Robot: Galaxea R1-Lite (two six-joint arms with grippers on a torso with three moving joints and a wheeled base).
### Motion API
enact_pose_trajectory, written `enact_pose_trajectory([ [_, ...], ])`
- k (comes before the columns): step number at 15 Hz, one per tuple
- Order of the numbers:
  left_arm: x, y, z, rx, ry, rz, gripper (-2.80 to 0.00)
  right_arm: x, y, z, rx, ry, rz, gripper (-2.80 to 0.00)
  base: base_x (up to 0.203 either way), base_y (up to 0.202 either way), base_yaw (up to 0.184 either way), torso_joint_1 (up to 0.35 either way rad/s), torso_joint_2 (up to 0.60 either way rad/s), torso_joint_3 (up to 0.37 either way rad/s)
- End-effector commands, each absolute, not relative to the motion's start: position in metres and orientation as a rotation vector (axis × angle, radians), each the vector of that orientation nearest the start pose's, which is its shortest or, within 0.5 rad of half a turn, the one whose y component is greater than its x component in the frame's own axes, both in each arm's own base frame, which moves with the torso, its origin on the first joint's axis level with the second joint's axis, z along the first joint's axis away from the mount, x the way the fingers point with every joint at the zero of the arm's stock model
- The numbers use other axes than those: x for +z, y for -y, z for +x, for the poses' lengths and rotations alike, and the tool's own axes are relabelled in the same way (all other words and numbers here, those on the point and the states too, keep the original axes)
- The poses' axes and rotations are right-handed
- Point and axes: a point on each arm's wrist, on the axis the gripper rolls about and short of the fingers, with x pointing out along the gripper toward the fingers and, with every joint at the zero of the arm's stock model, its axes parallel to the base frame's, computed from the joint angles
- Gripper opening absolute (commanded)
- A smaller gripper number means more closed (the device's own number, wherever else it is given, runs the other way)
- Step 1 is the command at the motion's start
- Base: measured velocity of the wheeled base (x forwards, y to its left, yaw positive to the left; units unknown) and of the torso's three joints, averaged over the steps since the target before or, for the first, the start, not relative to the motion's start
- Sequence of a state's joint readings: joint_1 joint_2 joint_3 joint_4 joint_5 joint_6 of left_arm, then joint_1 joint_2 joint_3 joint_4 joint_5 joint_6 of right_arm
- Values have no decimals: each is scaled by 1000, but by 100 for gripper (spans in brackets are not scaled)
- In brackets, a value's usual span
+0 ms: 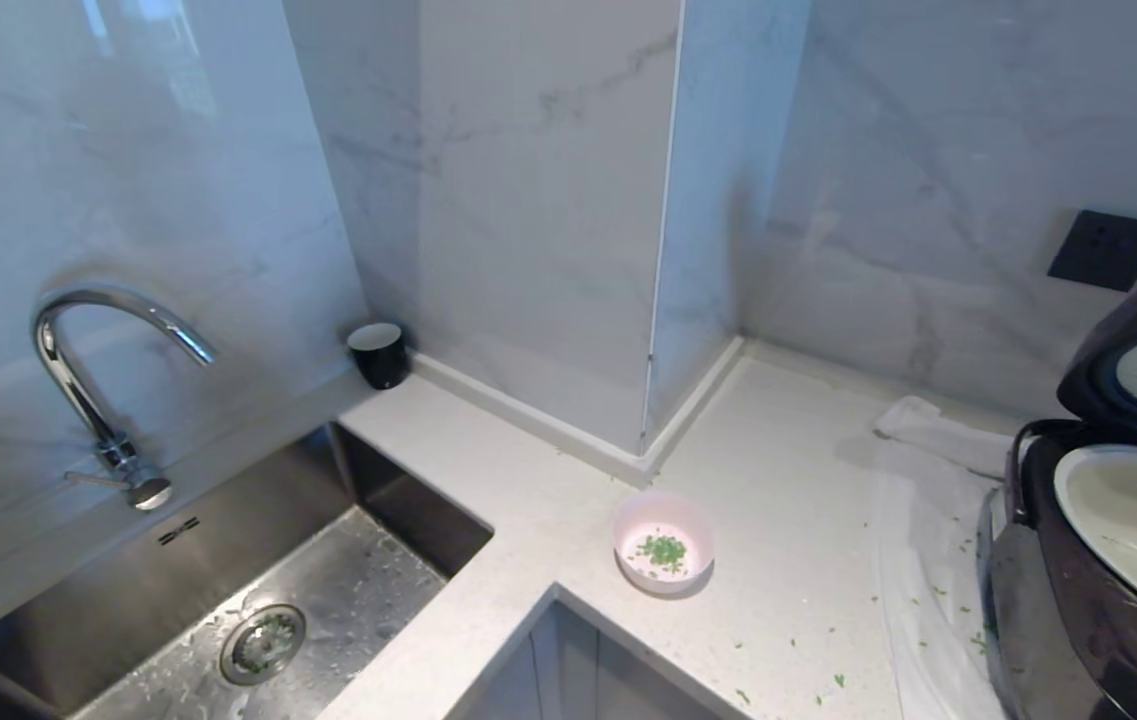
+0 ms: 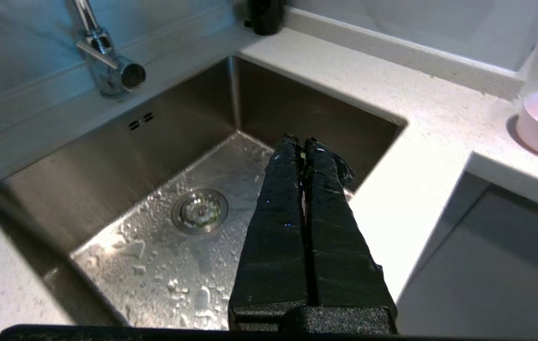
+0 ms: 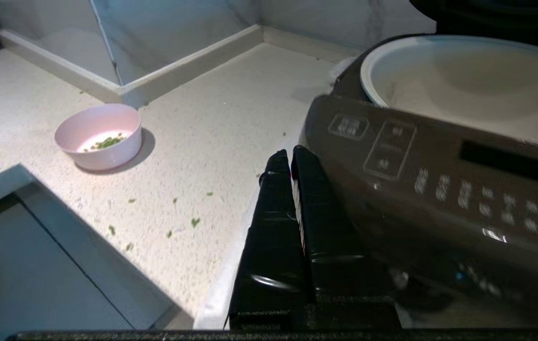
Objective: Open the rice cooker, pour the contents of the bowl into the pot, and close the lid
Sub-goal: Turn on the tap
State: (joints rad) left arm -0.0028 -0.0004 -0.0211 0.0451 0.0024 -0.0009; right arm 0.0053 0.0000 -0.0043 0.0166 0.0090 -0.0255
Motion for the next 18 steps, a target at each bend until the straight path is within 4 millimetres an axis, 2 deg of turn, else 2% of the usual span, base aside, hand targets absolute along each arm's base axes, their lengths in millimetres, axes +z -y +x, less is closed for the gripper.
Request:
enact_pose_trajectory([
  [1, 77, 0, -24, 2, -25, -1, -280, 75, 0, -23, 15, -11, -26, -280, 205, 0, 2, -2, 2, 7],
  [3, 77, 0, -24, 0, -25, -1, -280, 75, 0, -23, 15, -11, -26, -280, 146, 0, 2, -1, -1, 6],
  [13, 81, 0, -26, 13, -28, -1, -280, 75, 0, -23, 15, -11, -26, -280, 0, 0, 0, 0, 0, 0],
  [15, 109, 0, -29, 26, -40, -9, -280, 75, 0, -23, 15, -11, -26, -280, 0, 0, 0, 0, 0, 0],
  [18, 152, -1, -5, 58, -197, -59, -280, 75, 0, -23, 14, -11, -26, -280, 0, 0, 0, 0, 0, 0],
])
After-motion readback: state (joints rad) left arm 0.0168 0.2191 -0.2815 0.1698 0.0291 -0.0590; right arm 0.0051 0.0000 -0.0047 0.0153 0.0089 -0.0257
